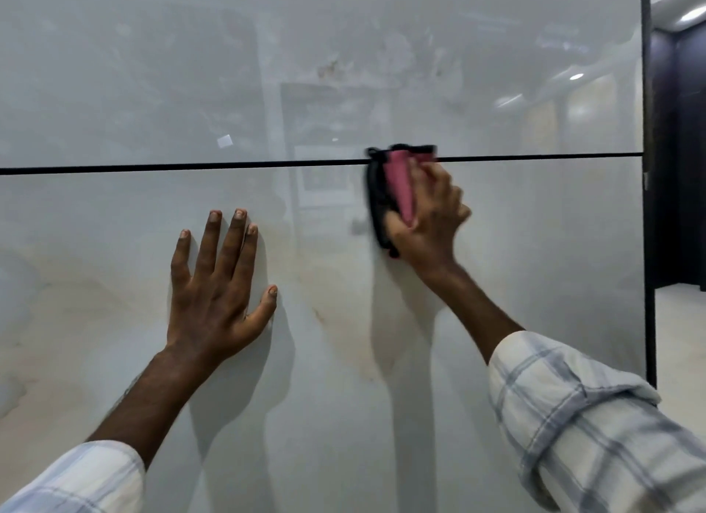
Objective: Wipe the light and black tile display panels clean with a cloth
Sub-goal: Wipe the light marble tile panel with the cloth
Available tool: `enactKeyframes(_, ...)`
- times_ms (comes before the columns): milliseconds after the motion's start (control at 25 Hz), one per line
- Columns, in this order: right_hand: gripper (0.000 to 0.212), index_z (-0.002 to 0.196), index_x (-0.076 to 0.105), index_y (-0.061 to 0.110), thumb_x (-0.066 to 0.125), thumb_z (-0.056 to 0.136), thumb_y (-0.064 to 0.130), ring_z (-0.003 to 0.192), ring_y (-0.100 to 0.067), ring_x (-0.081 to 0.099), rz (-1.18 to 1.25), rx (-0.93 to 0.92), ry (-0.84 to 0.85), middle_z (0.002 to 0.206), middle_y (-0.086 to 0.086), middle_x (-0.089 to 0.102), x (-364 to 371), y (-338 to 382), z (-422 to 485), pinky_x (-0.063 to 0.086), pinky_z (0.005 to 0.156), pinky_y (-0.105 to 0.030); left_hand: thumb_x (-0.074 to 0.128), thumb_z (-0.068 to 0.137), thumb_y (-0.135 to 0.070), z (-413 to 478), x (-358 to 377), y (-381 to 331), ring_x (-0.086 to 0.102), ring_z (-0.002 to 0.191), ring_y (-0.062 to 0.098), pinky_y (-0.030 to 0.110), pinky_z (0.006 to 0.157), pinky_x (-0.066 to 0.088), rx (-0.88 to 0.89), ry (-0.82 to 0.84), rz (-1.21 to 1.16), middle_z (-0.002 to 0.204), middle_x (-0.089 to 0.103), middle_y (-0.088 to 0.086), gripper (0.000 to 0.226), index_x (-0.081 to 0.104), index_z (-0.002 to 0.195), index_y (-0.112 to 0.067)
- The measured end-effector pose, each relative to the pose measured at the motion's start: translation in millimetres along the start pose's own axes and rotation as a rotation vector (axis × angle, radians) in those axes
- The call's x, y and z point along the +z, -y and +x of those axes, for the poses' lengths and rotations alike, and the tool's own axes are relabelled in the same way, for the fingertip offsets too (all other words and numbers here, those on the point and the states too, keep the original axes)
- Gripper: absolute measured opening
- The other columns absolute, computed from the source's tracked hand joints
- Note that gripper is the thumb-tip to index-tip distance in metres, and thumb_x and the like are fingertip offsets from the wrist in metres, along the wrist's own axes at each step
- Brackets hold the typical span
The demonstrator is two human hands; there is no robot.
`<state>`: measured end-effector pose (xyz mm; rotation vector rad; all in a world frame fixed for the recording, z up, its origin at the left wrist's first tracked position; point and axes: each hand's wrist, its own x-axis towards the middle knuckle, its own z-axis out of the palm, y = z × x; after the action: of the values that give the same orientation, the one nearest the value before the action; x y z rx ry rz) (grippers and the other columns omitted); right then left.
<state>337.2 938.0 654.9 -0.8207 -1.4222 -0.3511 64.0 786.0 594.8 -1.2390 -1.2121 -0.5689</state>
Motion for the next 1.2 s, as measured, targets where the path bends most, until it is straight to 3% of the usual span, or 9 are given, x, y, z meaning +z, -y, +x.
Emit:
enactKeyframes(80,0.084,0.150,0.049,0.027,0.058,0.069,0.048,0.122,-0.026,0.044,-0.034,-0.319,0.066,0.150,-0.001,0.045,1,11,6,0.025,0.085,-0.039,0.037,0.102,-0.050,1,1,0,0.015,0.159,0.040,0.065,0.125,0.015,-0.001,-0.014,0.009,0.172,0.015,0.018,0.080,0.021,0.164,-0.002)
enactKeyframes(120,0.083,0.150,0.049,0.030,0.060,0.070,0.048,0.123,-0.025,0.045,-0.036,-0.366,0.062,0.150,0.001,0.045,0,3,12,0.022,0.084,-0.038,0.038,0.102,-0.050,1,1,-1,0.015,0.159,0.040,0.065,0.125,0.015,-0.004,-0.020,0.010,0.172,0.016,0.018,0.080,0.022,0.164,-0.002)
enactKeyframes(240,0.081,0.150,0.047,0.037,0.059,0.071,0.050,0.126,-0.028,0.045,-0.003,-0.084,-0.058,0.150,0.003,0.043,-2,-38,20,0.025,0.087,-0.041,0.039,0.101,-0.049,0,4,0,0.016,0.159,0.040,0.065,0.124,0.016,-0.010,-0.031,0.024,0.172,0.018,0.018,0.080,0.024,0.163,-0.001)
enactKeyframes(360,0.077,0.149,0.048,0.030,0.058,0.075,0.048,0.125,-0.033,0.043,0.070,0.250,-0.145,0.147,-0.003,0.042,1,-44,20,0.023,0.090,-0.042,0.041,0.100,-0.049,0,3,-2,0.015,0.159,0.041,0.066,0.124,0.017,-0.013,-0.010,0.058,0.172,0.017,0.019,0.081,0.025,0.162,0.000)
enactKeyframes(760,0.088,0.156,0.034,0.027,0.056,0.073,0.046,0.123,-0.028,0.035,0.016,-0.161,-0.002,0.149,-0.006,0.039,27,75,-31,0.027,0.090,-0.047,0.046,0.098,-0.051,2,-14,4,0.011,0.160,0.038,0.066,0.123,0.017,0.041,0.098,0.010,0.173,0.014,0.017,0.084,0.026,0.163,-0.003)
enactKeyframes(880,0.090,0.157,0.031,0.032,0.056,0.072,0.047,0.123,-0.030,0.038,0.056,-0.088,0.011,0.147,-0.004,0.037,23,80,-29,0.025,0.090,-0.045,0.048,0.097,-0.049,-7,-41,42,0.015,0.161,0.029,0.063,0.120,0.017,0.087,0.071,0.006,0.173,0.019,0.011,0.077,0.036,0.161,-0.008)
enactKeyframes(1000,0.089,0.157,0.033,0.027,0.056,0.073,0.047,0.125,-0.035,0.039,0.099,0.066,-0.008,0.148,-0.008,0.036,26,108,-26,0.025,0.093,-0.044,0.044,0.098,-0.049,-24,-62,98,0.016,0.160,0.031,0.059,0.118,0.014,-0.124,-0.004,0.070,0.173,0.017,0.012,0.076,0.036,0.161,-0.009)
enactKeyframes(1080,0.091,0.157,0.033,0.023,0.055,0.073,0.047,0.123,-0.037,0.040,0.075,0.083,-0.018,0.150,-0.012,0.036,33,146,-34,0.029,0.095,-0.047,0.040,0.097,-0.051,-40,-63,131,0.013,0.161,0.032,0.060,0.119,0.013,-0.190,0.036,0.080,0.174,0.013,0.012,0.078,0.031,0.163,-0.009)
enactKeyframes(1200,0.093,0.157,0.036,0.021,0.054,0.070,0.049,0.119,-0.033,0.040,-0.043,-0.210,0.029,0.150,-0.011,0.041,51,206,-67,0.023,0.087,-0.039,0.036,0.099,-0.052,-67,-54,156,0.010,0.161,0.032,0.062,0.119,0.016,-0.099,0.107,0.102,0.174,0.010,0.013,0.080,0.025,0.165,-0.008)
